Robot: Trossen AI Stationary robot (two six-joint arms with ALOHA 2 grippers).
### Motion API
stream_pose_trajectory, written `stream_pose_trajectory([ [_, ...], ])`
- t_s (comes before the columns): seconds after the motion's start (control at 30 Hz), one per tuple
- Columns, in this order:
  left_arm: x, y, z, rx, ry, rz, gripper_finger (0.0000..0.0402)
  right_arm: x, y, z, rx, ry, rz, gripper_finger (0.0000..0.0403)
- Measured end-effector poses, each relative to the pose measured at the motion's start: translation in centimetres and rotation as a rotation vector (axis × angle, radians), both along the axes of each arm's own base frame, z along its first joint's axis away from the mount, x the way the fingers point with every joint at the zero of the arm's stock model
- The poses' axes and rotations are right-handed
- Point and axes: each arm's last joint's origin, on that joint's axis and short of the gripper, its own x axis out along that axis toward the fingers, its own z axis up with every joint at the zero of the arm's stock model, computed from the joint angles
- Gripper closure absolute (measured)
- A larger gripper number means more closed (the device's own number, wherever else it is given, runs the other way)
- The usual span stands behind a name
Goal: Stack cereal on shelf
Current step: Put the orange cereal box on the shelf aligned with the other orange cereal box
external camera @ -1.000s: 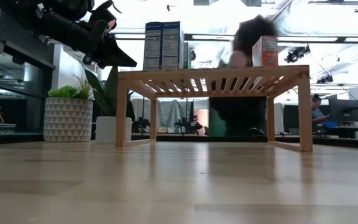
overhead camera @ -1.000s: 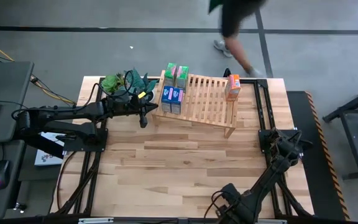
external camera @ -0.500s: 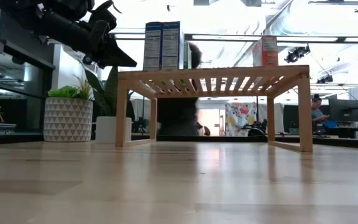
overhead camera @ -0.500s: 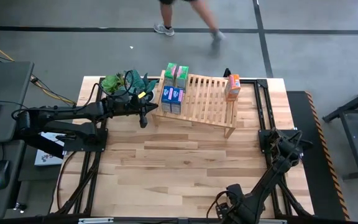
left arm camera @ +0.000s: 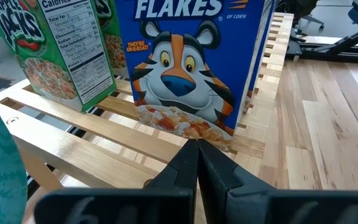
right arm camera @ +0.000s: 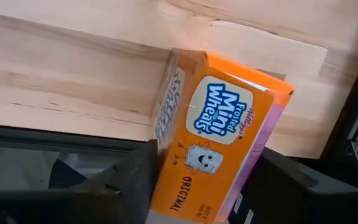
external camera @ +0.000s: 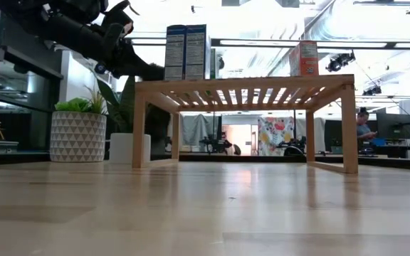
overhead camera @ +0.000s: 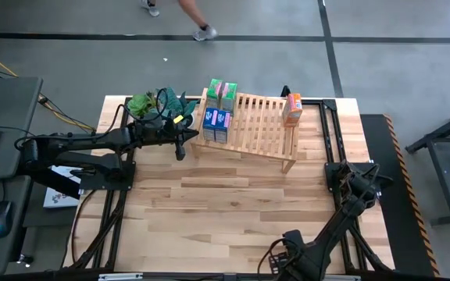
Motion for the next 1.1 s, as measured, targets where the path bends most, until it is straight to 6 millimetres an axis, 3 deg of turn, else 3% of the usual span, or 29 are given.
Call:
stream_pose_trajectory([
  [0.27, 0.0, 0.0, 0.0, 0.0, 0.0, 0.0, 0.0402, 0.2, 0.3, 0.5, 0.037, -0.034, 0.089, 0.0231],
  [0.37, 0.0, 0.0, 0.0, 0.0, 0.0, 0.0, 0.0401, 1.0, 0.3, 2.2, 0.02, -0.159, 0.162, 0.0236],
  [0.5, 0.0, 0.0, 0.1, 0.007, -0.006, -0.002, 0.0402, 3.3, -0.9, 6.4, -0.141, -0.491, 0.314, 0.0237],
  [0.63, 0.0, 0.0, 0.1, 0.008, -0.006, -0.001, 0.0401, 5.5, -3.9, 11.6, -0.324, -0.685, 0.455, 0.0237],
  [0.7, 0.0, 0.0, 0.1, 0.008, -0.006, -0.002, 0.0401, 6.2, -6.2, 13.0, -0.367, -0.717, 0.495, 0.0237],
  [0.87, 0.0, 0.0, 0.0, 0.004, 0.006, -0.002, 0.0401, 6.3, -13.3, 14.7, -0.315, -0.532, 0.452, 0.0238],
  [1.0, 0.0, 0.0, -0.1, 0.001, 0.016, -0.002, 0.0402, 7.2, -17.2, 16.5, -0.378, -0.583, 0.531, 0.0238],
  [1.1, -0.1, 0.0, -0.2, -0.012, 0.018, 0.002, 0.0401, 6.4, -19.7, 18.2, -0.467, -0.578, 0.521, 0.0238],
])
